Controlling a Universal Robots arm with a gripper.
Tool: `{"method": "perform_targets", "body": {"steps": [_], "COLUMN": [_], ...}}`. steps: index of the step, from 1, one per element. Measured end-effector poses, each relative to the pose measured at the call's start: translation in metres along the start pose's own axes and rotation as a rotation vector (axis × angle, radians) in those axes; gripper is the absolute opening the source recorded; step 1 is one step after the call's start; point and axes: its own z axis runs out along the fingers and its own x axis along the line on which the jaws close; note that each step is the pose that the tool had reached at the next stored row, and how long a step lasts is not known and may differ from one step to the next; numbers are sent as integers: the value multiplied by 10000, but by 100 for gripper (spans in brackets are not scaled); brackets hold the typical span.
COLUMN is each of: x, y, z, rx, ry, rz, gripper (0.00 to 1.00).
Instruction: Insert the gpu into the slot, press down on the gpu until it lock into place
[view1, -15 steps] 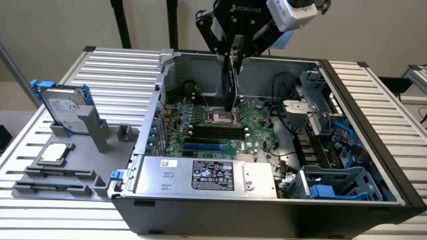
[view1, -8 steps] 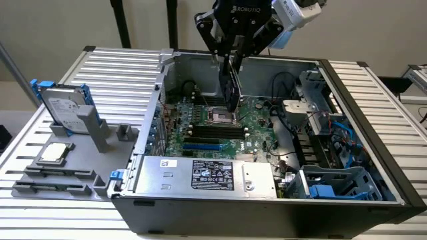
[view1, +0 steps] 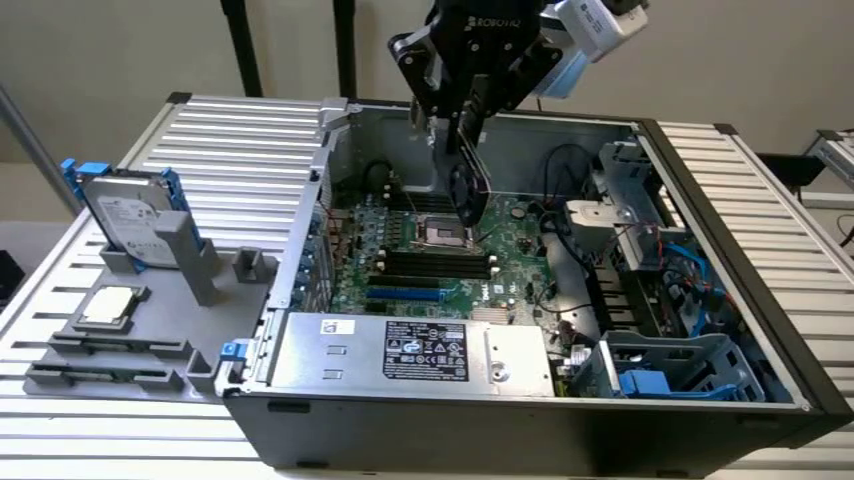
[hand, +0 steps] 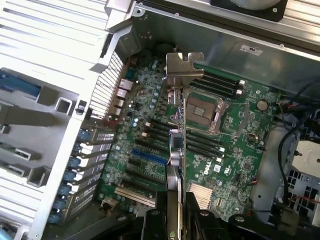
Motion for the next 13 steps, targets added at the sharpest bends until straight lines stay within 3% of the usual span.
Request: {"method": "perform_targets", "body": {"steps": [8, 13], "x": [-2, -2], "y": [-3, -4], "z": [34, 54], "rx": [71, 144], "ry": [70, 49], "rz": [-1453, -2364], "gripper": [26, 26]}}
